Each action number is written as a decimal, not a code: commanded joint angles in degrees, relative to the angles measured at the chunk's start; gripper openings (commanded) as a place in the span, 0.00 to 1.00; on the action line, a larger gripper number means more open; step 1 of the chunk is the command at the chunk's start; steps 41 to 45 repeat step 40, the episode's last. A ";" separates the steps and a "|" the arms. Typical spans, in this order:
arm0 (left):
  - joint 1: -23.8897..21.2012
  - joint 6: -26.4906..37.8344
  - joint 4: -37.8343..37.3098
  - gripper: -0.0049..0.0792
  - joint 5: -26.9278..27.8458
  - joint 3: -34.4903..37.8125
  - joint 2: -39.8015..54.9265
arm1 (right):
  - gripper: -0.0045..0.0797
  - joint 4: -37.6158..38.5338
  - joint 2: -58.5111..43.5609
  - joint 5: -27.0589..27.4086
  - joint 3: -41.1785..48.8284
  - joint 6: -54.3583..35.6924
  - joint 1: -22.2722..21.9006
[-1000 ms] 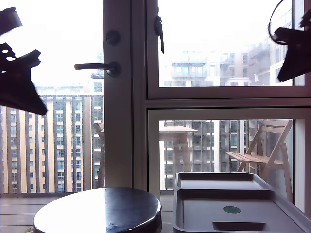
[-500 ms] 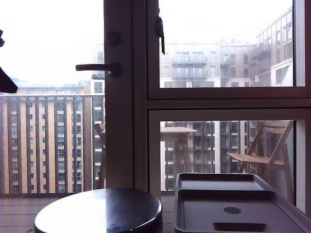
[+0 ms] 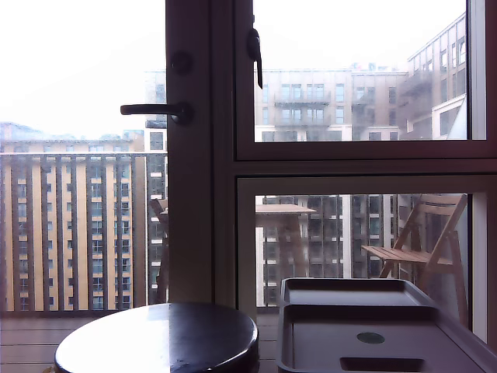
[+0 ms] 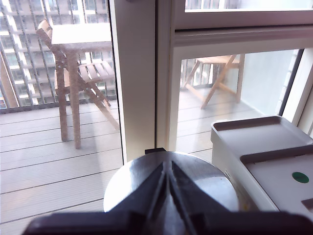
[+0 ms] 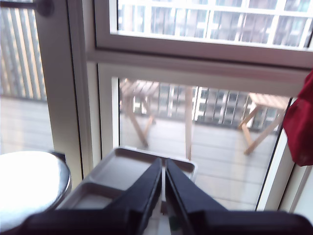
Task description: First open the recycling bin's lid, then pick the cardboard sleeve and place it inside the bin before closing the lid
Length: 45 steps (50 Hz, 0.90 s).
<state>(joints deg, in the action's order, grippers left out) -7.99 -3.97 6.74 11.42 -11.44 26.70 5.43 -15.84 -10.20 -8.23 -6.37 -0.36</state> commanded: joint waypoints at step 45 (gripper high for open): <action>-0.02 -0.57 -18.91 0.04 -0.31 4.76 -18.12 | 0.04 -27.65 11.78 0.11 1.38 3.41 -0.04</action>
